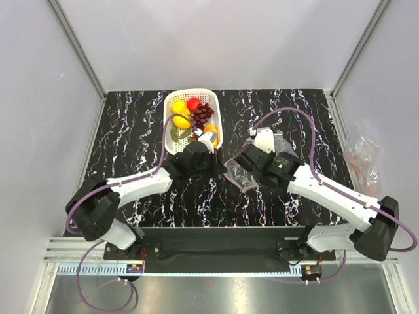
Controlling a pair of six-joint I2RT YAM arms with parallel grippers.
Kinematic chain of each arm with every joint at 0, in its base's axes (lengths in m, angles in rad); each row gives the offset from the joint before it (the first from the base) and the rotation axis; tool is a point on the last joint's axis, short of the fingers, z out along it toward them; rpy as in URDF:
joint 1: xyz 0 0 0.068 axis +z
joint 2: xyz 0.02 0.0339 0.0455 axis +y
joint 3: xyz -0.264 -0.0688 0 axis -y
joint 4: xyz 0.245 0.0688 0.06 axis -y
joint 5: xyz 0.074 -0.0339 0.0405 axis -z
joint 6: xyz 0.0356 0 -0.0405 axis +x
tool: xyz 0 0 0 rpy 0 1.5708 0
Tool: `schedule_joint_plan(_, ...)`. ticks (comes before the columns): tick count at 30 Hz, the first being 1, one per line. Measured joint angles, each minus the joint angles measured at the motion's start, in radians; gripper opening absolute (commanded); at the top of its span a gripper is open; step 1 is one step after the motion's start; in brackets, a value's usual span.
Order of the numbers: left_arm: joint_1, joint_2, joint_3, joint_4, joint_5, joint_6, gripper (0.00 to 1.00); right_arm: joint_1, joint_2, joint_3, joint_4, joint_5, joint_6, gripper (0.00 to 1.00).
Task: Place the food in the zip-top bag and seal the zipper
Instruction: Open the zipper of the food storage bag at the center of the board.
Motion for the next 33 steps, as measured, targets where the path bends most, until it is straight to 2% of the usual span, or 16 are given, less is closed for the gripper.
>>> schedule_joint_plan(4, 0.000, 0.023, 0.031, 0.001, 0.023, 0.000, 0.00, -0.026, 0.054, 0.030, -0.008, 0.021, -0.049, 0.07)
schedule_joint_plan(6, 0.000, 0.035, 0.051, 0.002, 0.036, 0.005, 0.17, -0.036, 0.085, 0.042, -0.003, 0.018, -0.074, 0.00)
schedule_joint_plan(8, 0.001, 0.039, 0.063, 0.000, 0.050, 0.016, 0.37, -0.044, 0.101, 0.042, 0.012, 0.008, -0.095, 0.00)
schedule_joint_plan(15, 0.069, 0.014, 0.102, -0.059, 0.069, 0.063, 0.81, -0.163, 0.114, 0.068, 0.047, -0.097, -0.170, 0.00)
schedule_joint_plan(18, 0.137, -0.031, 0.104, -0.097, 0.075, 0.084, 0.87, -0.193, 0.114, 0.069, 0.062, -0.125, -0.199, 0.00)
schedule_joint_plan(21, 0.205, -0.065, 0.127, -0.134, 0.082, 0.105, 0.98, -0.208, 0.123, 0.075, 0.069, -0.146, -0.222, 0.00)
schedule_joint_plan(25, 0.304, -0.057, 0.224, -0.212, 0.099, 0.132, 0.99, -0.222, 0.145, 0.088, 0.077, -0.166, -0.253, 0.00)
schedule_joint_plan(29, 0.372, 0.060, 0.404, -0.268, 0.097, 0.158, 0.99, -0.225, 0.146, 0.096, 0.077, -0.174, -0.274, 0.00)
schedule_joint_plan(33, 0.399, 0.249, 0.571, -0.319, 0.098, 0.166, 0.99, -0.225, 0.146, 0.117, 0.075, -0.187, -0.285, 0.00)
